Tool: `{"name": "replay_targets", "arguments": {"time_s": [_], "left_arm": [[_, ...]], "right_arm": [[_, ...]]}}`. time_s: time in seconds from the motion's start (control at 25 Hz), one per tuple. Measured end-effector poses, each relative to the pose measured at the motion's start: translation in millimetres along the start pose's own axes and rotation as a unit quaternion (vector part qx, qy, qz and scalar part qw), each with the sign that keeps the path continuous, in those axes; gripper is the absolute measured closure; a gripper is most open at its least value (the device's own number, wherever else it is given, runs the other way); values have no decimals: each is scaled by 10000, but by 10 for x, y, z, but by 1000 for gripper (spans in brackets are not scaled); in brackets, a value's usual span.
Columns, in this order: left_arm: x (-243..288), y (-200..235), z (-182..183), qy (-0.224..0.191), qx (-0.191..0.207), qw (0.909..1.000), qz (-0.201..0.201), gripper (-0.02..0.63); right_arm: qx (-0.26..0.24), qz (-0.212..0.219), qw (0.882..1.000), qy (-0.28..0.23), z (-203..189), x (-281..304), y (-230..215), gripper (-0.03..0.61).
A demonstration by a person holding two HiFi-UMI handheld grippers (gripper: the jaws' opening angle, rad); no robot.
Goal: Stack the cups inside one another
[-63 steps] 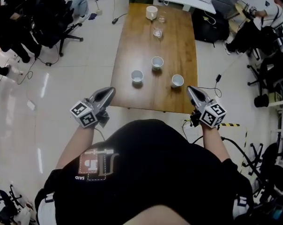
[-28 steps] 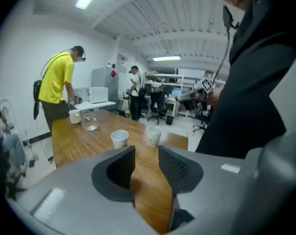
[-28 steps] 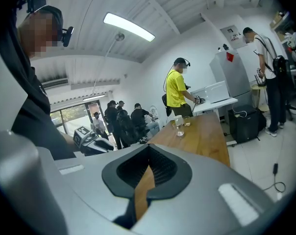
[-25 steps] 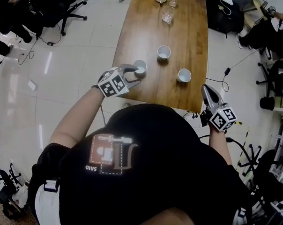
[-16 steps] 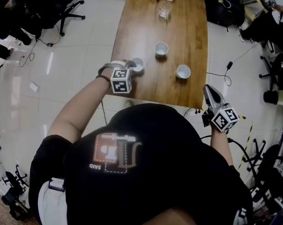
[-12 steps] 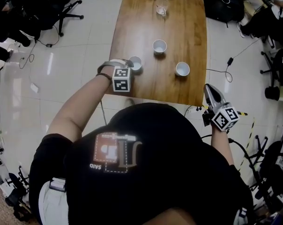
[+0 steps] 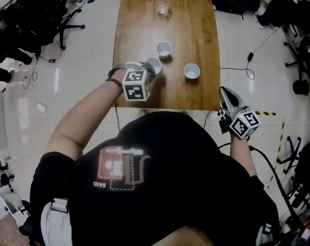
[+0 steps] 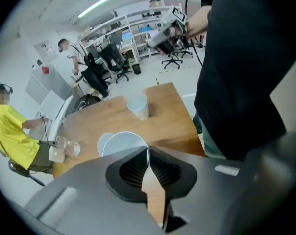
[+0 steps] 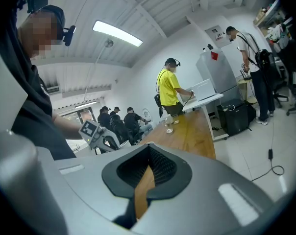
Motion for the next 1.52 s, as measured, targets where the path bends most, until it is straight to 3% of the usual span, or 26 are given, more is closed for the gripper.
{"name": "replay_targets", "arguments": {"time_s": [0.16,0.32,0.64,0.72,0.8,0.88,0.96,1.0,1.04,1.08,1.12,1.16,1.2,1.32,1.36,1.4,1.44,1.52], "left_arm": [[-49,225,690,-436,351,9984,45,597],[219,263,1123,-435,730,9963,-109,597],[738,261,1430,-110,977,9941,-464,585],[835,216,1439,-59,1003,9930,-616,504],[848,216,1448,-141,961,9936,-579,442],[728,275,1460,-418,756,9958,-315,428],[447,374,1440,-975,199,9950,47,428],[262,434,1387,-1342,-232,9905,210,428],[62,495,1291,-1746,-739,9813,344,430],[-146,550,1154,-2177,-1293,9663,459,432],[-354,593,982,-2629,-1866,9449,572,443],[-554,613,781,-3098,-2435,9165,693,460],[-745,604,556,-3580,-2994,8806,822,480],[-1204,421,-185,-4753,-4375,7526,1277,579],[-1287,334,-427,-4926,-4631,7218,1478,596],[-1338,240,-646,-4986,-4813,7008,1689,609],[-1371,141,-831,-4980,-4949,6868,1880,612],[-1412,-58,-1096,-4906,-5171,6684,2127,612]], "right_arm": [[72,-128,9998,-160,1,-179,-62,565],[121,-303,9992,-222,-7,-440,-131,565],[353,-646,9969,-279,-159,-835,-309,565],[364,-641,9970,-232,-173,-853,-316,565],[345,-607,9973,-236,-155,-820,-322,565],[294,-534,9979,-229,-106,-758,-301,565],[207,-433,9986,-223,-29,-677,-259,565],[155,-372,9989,-236,25,-622,-235,565],[94,-301,9992,-257,93,-552,-210,565],[20,-220,9994,-281,171,-469,-183,565],[-69,-130,9994,-303,253,-378,-154,565],[-163,-33,9994,-313,331,-285,-120,565],[-251,70,9992,-307,401,-192,-76,565],[-461,370,9979,-258,559,83,76,565],[-526,461,9973,-233,599,178,120,565],[-586,547,9966,-197,631,271,156,565],[-636,625,9959,-151,648,359,185,565],[-664,717,9952,-76,629,501,222,565]]}}
Point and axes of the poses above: the fingertips, and each gripper's own axes: x forward along the fingers, y to its left, z out of its top, the point moved 6 cm from there along -x, backward along the fingers
